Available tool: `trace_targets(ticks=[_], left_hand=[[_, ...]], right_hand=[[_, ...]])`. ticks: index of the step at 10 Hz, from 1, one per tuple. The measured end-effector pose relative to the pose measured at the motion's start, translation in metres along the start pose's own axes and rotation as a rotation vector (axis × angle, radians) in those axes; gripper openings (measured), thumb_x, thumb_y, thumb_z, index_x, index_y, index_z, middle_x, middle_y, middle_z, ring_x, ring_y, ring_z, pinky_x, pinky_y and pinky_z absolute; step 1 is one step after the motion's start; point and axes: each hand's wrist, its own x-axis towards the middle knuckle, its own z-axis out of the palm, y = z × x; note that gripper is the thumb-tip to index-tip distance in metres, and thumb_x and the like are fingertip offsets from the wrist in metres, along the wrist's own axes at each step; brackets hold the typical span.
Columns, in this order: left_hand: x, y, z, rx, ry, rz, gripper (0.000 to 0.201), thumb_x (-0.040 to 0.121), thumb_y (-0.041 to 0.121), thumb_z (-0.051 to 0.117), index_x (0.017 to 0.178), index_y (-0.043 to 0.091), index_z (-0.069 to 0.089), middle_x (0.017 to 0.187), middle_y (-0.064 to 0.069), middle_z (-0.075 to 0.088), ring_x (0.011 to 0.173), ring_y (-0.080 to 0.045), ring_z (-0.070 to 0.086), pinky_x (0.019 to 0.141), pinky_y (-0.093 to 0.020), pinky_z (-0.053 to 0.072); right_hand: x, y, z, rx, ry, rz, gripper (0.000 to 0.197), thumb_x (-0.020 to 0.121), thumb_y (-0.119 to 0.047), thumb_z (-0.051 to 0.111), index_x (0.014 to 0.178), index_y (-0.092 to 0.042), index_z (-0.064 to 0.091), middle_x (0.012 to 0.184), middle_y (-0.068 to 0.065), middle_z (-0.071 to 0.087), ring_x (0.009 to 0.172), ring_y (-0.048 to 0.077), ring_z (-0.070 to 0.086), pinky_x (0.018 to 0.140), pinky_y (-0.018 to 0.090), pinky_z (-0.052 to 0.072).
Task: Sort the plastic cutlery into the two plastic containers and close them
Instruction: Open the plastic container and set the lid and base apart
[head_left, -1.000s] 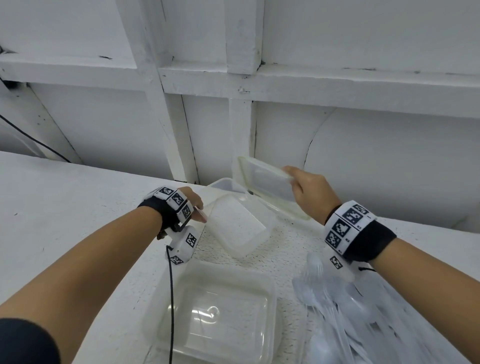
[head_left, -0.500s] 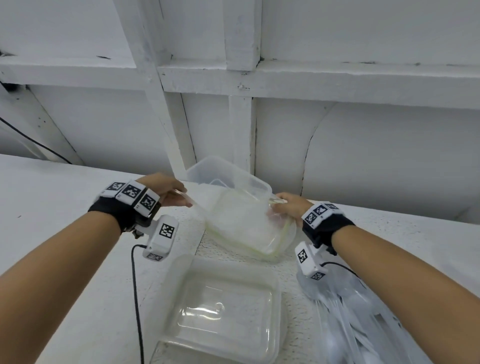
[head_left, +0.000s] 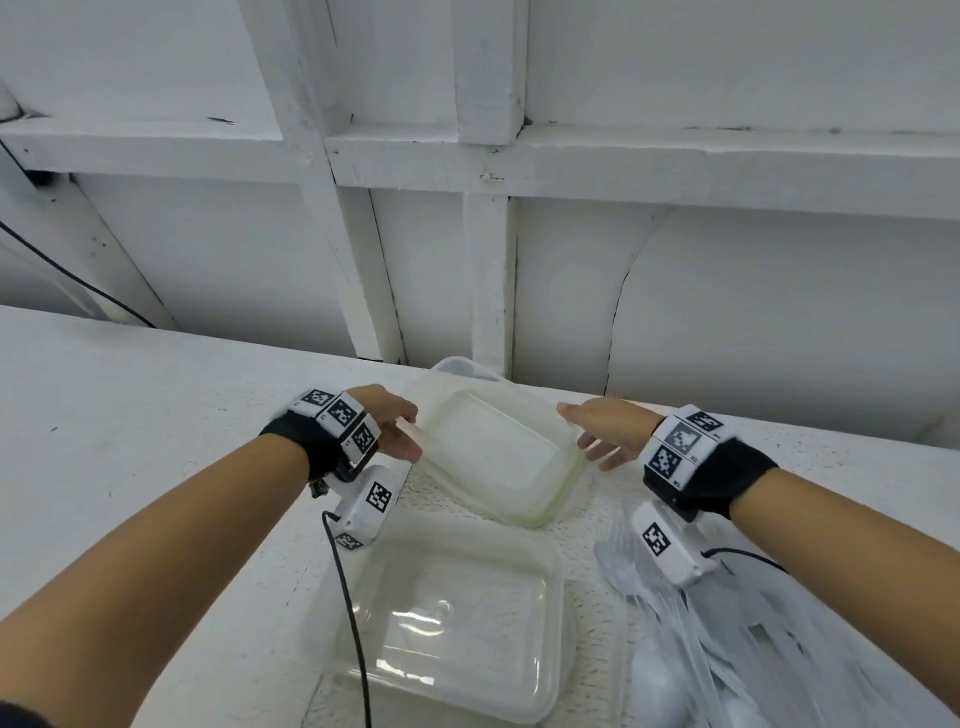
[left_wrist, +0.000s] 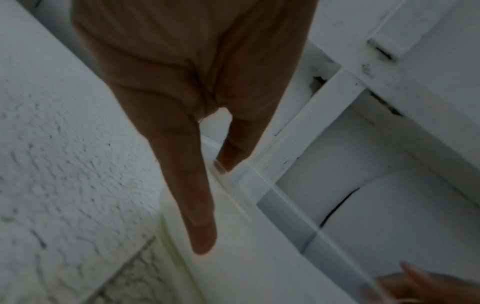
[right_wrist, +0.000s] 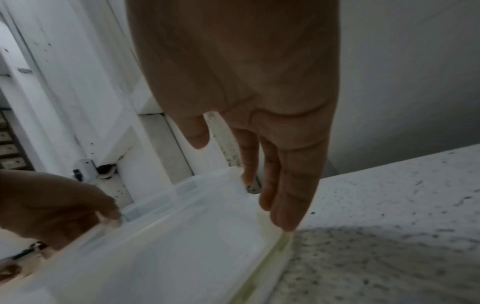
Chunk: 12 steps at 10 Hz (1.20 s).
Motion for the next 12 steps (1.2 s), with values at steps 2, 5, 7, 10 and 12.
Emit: trace_targets(ticks=[2,5,7,10,12], left_hand=[[0.002,-0.005,-0.012,0.149,0.025,-0.044,0.050,0.092,0.046,0.052,0.095,-0.003,0.058,0.070,-0.011,0.071,0.063,-0.024,0.067,0.066,-0.031,0.051],[0.029,-0.002,-0.006,-0.052,-0.072,0.020,0.040,0.099,0.036,0.034,0.121,0.010,0.054,0.131,-0.016,0.051,0.105,-0.024,0.052,0.090,-0.040,0.040],[0.041,-0.011,-0.013,-0.167,-0.207,0.017,0.029,0.097,0.033,0.039,0.110,0.011,0.052,0.108,-0.011,0.060,0.093,-0.020,0.060,0.090,-0.040,0.038],[0.037,-0.034,-0.027,-0.078,-0.202,0.019,0.026,0.095,0.033,0.046,0.106,0.017,0.063,0.113,-0.006,0.062,0.095,-0.016,0.062,0.076,-0.033,0.043],[0.023,-0.057,-0.030,-0.082,-0.198,0.011,0.031,0.095,0.037,0.045,0.114,0.017,0.060,0.099,-0.004,0.064,0.094,-0.016,0.062,0.076,-0.032,0.041]], right_hand=[[-0.001,0.007,0.012,0.096,0.048,-0.017,0.037,0.100,-0.024,0.037,0.133,-0.007,0.040,0.087,0.007,0.050,0.071,0.024,0.059,0.079,0.039,0.053],[0.009,0.011,0.014,0.056,0.207,0.007,0.032,0.099,-0.016,0.035,0.127,-0.004,0.047,0.077,-0.001,0.043,0.095,0.028,0.053,0.080,0.035,0.048],[-0.004,-0.001,0.015,-0.192,0.224,0.103,0.044,0.090,0.011,0.023,0.131,0.005,0.036,0.135,0.022,0.043,0.123,0.031,0.047,0.096,0.034,0.040],[0.001,0.004,0.019,0.255,0.083,0.082,0.038,0.100,-0.025,0.034,0.120,0.003,0.050,0.079,0.010,0.048,0.080,0.029,0.051,0.082,0.043,0.052],[-0.008,0.005,0.027,0.184,0.089,0.057,0.032,0.097,-0.027,0.043,0.115,-0.003,0.054,0.079,0.009,0.052,0.076,0.025,0.056,0.093,0.042,0.050]])
